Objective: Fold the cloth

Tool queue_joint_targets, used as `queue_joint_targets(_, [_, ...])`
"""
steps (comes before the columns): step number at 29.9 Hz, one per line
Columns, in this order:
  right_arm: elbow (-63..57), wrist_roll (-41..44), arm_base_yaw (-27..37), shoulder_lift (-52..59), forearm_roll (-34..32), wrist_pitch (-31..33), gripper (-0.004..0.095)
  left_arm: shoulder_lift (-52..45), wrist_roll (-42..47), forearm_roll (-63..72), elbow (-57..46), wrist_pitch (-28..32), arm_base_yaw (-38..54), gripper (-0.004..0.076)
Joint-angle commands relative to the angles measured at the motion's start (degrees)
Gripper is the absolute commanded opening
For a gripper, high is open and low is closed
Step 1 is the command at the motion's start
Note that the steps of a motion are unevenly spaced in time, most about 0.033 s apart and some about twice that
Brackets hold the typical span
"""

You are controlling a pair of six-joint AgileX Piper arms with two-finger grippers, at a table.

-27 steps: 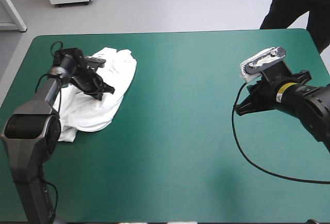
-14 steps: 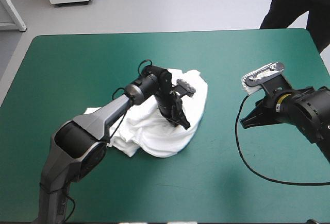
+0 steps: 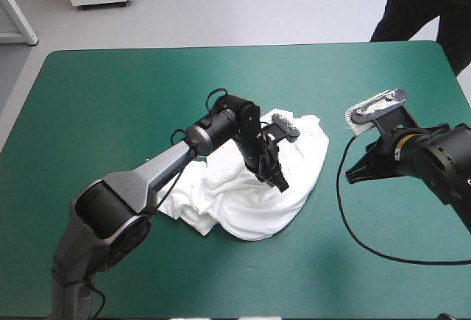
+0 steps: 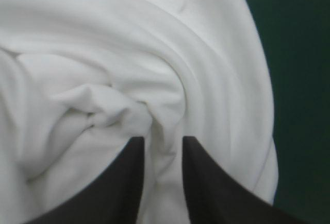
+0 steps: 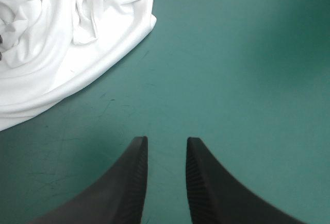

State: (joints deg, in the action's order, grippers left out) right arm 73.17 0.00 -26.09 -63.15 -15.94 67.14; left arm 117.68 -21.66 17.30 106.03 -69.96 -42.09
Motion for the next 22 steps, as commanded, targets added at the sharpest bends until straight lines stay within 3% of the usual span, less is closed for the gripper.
queue_joint_targets(1, [1.44, 0.00, -0.04, 0.89, -1.62, -2.11, 0.0252, -8.70, 2.83, -0.93, 1.85, -3.81, 0.73, 0.0383])
queue_joint_targets(4, [1.44, 0.00, -0.04, 0.89, -1.52, -2.11, 0.0252, -14.72, 7.45, -10.48, 1.11, -3.81, 1.33, 0.0471])
queue_joint_targets(7, [1.44, 0.00, -0.04, 0.89, -0.91, -2.25, 0.0253, -21.08, 10.88, -16.95, -2.34, -3.91, 3.68, 0.0470])
queue_joint_targets(14, [1.44, -0.81, -0.04, 0.89, 4.01, -2.26, 0.0253, -35.32, 11.09, -16.95, -20.11, -3.91, 18.80, 0.0470])
queue_joint_targets(18, [1.44, -2.66, -0.04, 0.78, 5.62, -2.04, 0.0256, -39.65, 9.89, -16.46, -29.39, -3.80, 25.88, 0.0470])
queue_joint_targets(22, [1.44, -4.81, -0.04, 0.78, 8.48, -1.29, 0.0315, -40.68, 9.10, -17.64, -36.38, -3.70, 26.92, 0.0470])
